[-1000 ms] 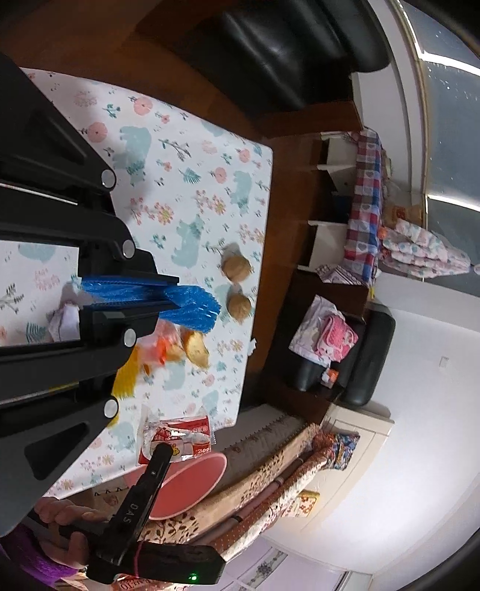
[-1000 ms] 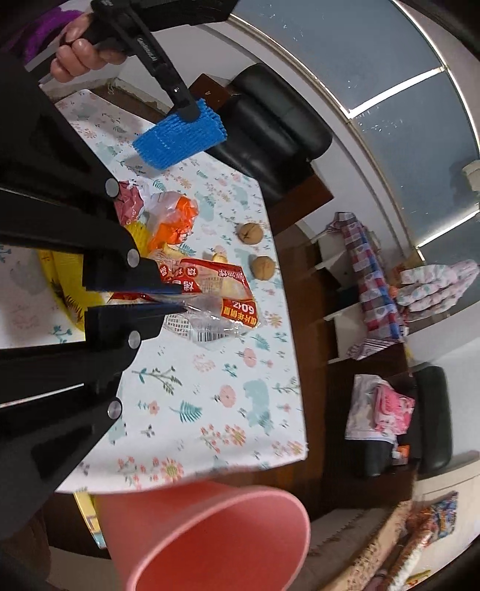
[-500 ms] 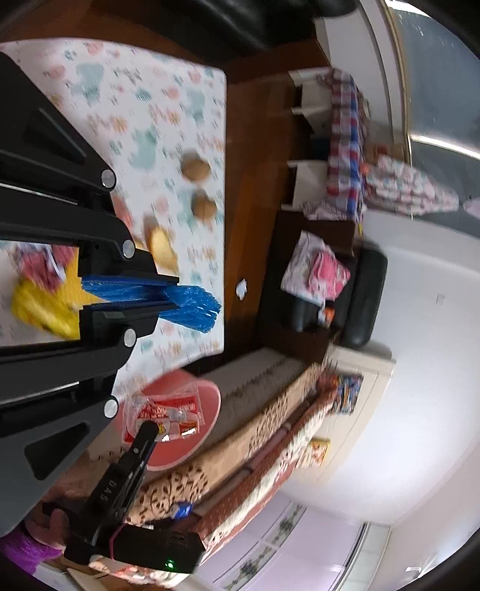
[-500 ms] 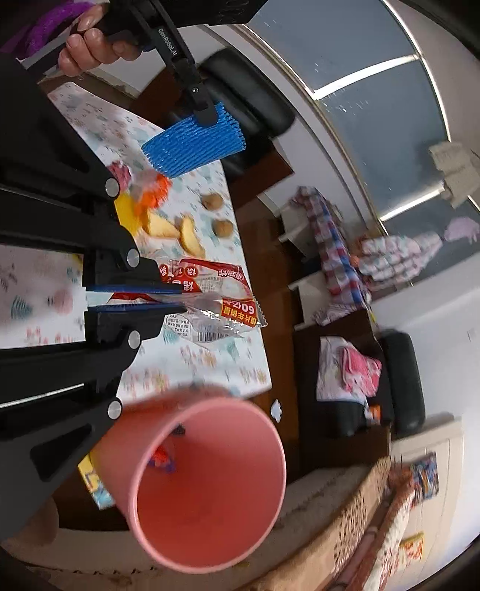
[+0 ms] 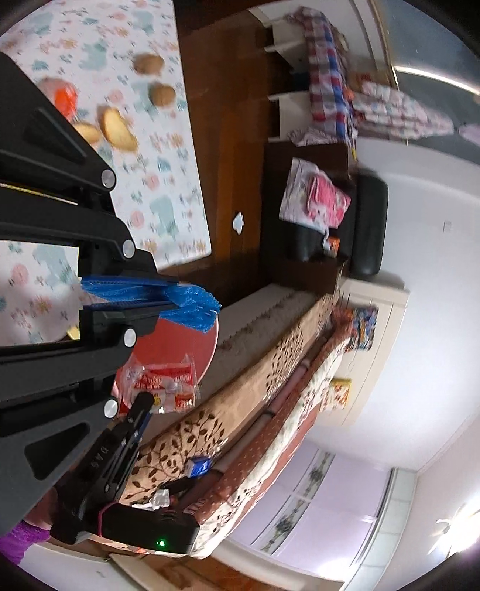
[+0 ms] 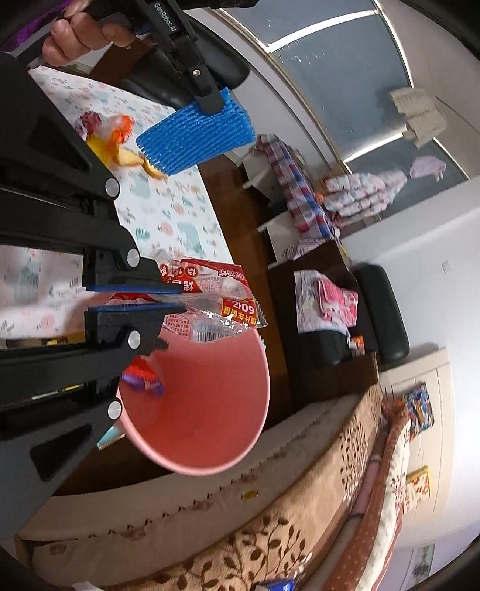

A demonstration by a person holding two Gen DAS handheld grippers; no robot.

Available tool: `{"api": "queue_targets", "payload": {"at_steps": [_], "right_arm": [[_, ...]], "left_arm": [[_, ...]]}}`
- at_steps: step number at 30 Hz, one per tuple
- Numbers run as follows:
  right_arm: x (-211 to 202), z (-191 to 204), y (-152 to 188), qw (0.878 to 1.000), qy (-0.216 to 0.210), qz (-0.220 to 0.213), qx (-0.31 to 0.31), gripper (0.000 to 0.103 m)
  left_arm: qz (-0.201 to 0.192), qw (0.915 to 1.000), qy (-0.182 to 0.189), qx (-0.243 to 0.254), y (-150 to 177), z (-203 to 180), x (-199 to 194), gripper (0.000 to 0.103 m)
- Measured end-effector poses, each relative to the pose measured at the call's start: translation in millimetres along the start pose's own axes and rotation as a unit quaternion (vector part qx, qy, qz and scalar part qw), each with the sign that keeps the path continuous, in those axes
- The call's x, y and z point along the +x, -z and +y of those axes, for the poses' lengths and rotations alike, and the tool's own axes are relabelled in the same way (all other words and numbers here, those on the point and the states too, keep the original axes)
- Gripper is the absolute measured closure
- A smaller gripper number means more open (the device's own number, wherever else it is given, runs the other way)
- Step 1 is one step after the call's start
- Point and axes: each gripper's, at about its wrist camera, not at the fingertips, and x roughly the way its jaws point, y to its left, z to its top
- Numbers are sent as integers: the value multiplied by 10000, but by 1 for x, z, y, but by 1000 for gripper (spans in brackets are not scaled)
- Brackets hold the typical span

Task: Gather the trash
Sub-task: 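Carry the blue mesh and snack bag over the pink bucket with both tools, then open both tools to drop the blue mesh and bag into the bucket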

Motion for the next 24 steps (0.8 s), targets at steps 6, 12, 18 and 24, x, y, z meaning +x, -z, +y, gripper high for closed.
{"api": "queue_targets", "payload": {"at_steps": [6,12,18,24], "right_arm": [[8,-16,1,9998,184,42,39,98],[21,-28,1,9993,350,137,60,98],[32,-37,3,9986,466,227,109,98],[41,-47,6,9981,348,378,325,93]], "left_arm": [[129,9992,374,101,-8,-29,38,97],[235,9982,499,252,-12,-49,78,97],[375,9978,521,183,-11,-54,116,97],[643,9968,449,159,0,-52,145,97]]}}
